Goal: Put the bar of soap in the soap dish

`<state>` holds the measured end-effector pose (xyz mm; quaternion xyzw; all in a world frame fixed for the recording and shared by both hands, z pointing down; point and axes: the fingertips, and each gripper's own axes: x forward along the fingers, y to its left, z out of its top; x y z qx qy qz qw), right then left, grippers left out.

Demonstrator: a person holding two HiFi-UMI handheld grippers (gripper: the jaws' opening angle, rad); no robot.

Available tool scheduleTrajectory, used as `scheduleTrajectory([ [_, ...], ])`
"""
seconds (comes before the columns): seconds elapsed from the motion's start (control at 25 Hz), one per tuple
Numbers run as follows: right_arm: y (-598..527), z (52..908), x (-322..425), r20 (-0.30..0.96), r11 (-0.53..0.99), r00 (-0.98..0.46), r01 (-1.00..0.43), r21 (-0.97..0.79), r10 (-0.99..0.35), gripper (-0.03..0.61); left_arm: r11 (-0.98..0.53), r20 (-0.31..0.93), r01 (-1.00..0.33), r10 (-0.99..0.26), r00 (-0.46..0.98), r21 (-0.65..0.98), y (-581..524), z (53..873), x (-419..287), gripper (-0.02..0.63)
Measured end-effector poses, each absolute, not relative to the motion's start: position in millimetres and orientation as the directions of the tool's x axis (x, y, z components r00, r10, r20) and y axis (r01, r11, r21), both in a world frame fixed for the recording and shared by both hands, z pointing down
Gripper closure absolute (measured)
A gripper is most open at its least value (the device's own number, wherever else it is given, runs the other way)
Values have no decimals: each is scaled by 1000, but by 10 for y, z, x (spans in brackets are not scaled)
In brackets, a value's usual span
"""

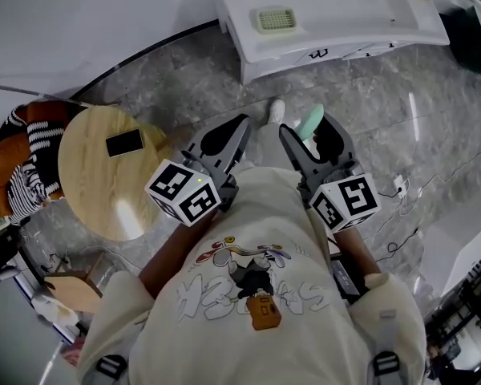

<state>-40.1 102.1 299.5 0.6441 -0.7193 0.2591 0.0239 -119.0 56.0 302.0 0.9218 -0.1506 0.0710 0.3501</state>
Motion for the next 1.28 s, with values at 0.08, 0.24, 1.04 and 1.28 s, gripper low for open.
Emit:
scheduleTrajectory([
  [0.08,867,3020,-222,373,50,-183,-939,-340,-909,290,-704,243,-336,-234,942,626,419,3046,-993,606],
  [0.24,636,3084,171,387,63,-208,-933,-355,-898,291,-695,260,-359,-248,933,624,161,3062,-586,606],
  [1.04,-212,3399,1129,430,264,-412,-894,-363,-804,291,-645,361,-504,-352,863,575,-547,3242,466,606],
  [1.28,-405,3475,1141,466,290,-426,-896,-336,-776,291,-638,393,-516,-339,855,571,-696,3344,428,606],
])
